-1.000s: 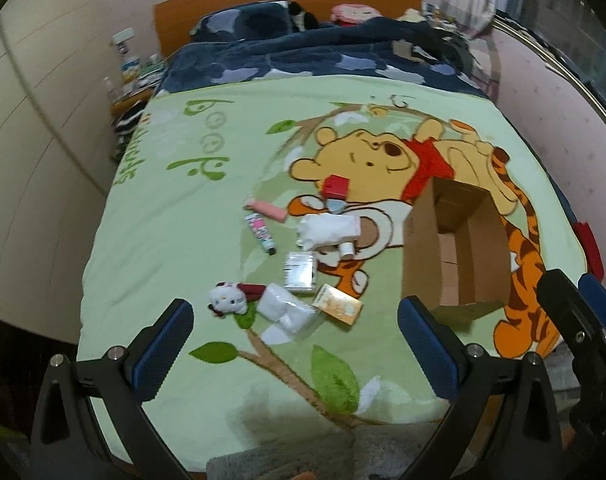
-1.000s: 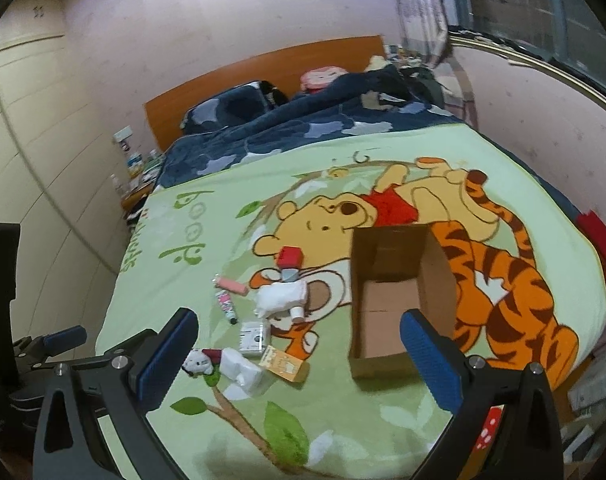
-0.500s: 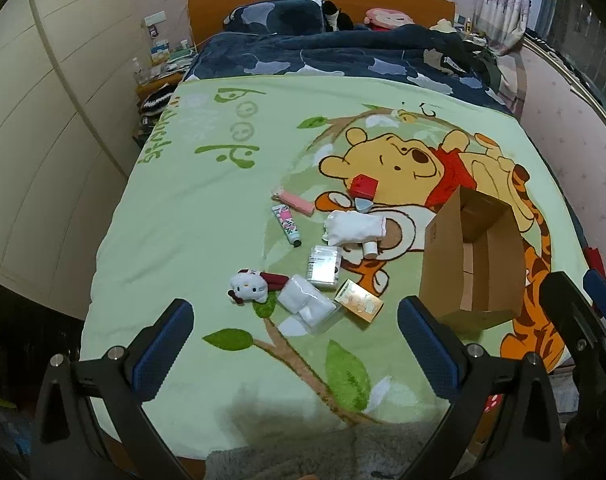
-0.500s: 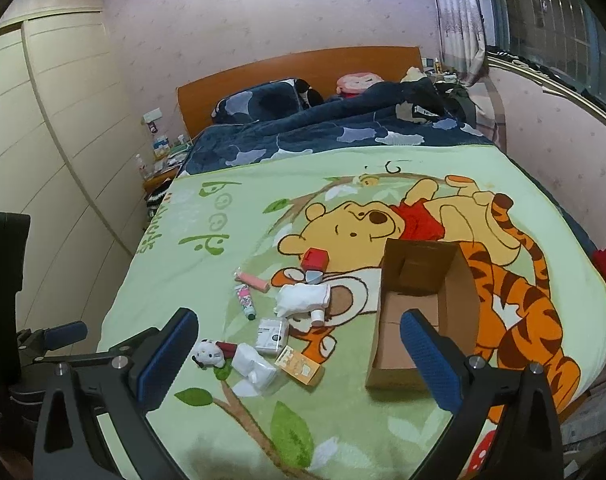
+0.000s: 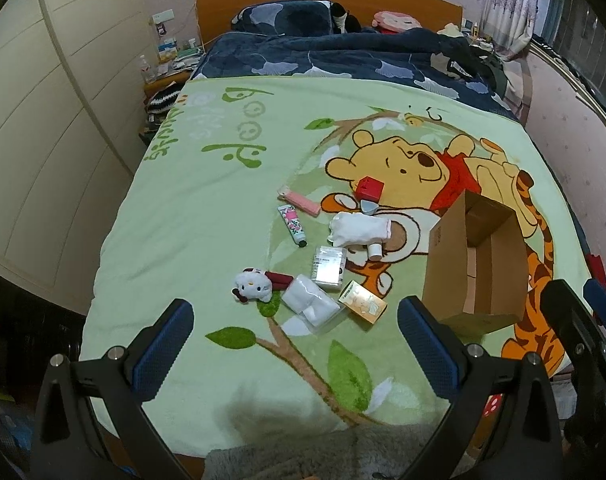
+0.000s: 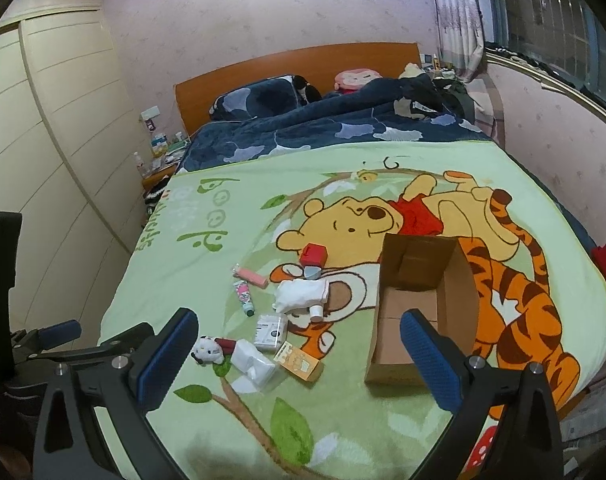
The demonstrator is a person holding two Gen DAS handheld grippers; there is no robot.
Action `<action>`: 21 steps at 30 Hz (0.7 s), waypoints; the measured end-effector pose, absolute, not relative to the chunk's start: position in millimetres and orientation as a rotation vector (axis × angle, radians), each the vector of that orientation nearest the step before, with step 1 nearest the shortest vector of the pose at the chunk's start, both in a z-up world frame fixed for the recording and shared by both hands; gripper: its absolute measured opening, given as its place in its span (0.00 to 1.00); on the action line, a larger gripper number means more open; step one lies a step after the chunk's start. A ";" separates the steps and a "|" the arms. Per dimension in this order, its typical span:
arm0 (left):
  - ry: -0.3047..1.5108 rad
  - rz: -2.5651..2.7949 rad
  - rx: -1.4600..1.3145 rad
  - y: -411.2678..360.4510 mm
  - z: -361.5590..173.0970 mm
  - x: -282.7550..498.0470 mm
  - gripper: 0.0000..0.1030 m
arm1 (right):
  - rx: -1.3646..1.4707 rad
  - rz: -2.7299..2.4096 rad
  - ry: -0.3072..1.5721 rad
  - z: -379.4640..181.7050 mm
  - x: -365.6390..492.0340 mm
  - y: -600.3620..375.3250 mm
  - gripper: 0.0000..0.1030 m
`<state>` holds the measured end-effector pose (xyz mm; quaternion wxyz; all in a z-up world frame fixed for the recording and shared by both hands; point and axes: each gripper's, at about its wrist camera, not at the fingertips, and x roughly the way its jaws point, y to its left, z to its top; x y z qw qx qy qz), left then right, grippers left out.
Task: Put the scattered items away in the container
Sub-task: 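Move both tools over the bed toward the scattered items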
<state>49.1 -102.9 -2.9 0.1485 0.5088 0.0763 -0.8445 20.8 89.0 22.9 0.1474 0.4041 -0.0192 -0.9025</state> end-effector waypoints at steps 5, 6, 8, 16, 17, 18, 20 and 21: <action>0.203 -2.445 1.463 -98.6 -2.3 45.6 1.00 | 1.174 -2.618 -0.068 22.6 19.9 93.7 1.00; 0.200 -2.450 1.463 -97.3 -2.1 44.7 1.00 | 1.176 -2.621 -0.070 22.5 19.8 95.0 1.00; 0.195 -2.458 1.466 -94.5 -2.4 42.4 1.00 | 1.184 -2.631 -0.079 22.3 18.9 99.4 1.00; 0.166 -2.493 1.495 -79.7 -4.8 33.5 1.00 | 1.244 -2.681 -0.144 17.0 15.5 120.7 1.00; 0.163 -2.496 1.498 -77.6 -5.3 32.3 1.00 | 1.249 -2.683 -0.149 16.9 14.8 122.2 1.00; 0.160 -2.500 1.502 -75.6 -5.9 31.3 1.00 | 1.254 -2.687 -0.154 16.4 14.6 124.3 1.00; 0.152 -2.507 1.509 -72.0 -6.7 29.5 1.00 | 1.263 -2.696 -0.165 15.5 14.2 128.9 1.00; 0.148 -2.510 1.512 -69.8 -7.1 29.0 1.00 | 1.267 -2.700 -0.171 15.0 14.0 131.2 1.00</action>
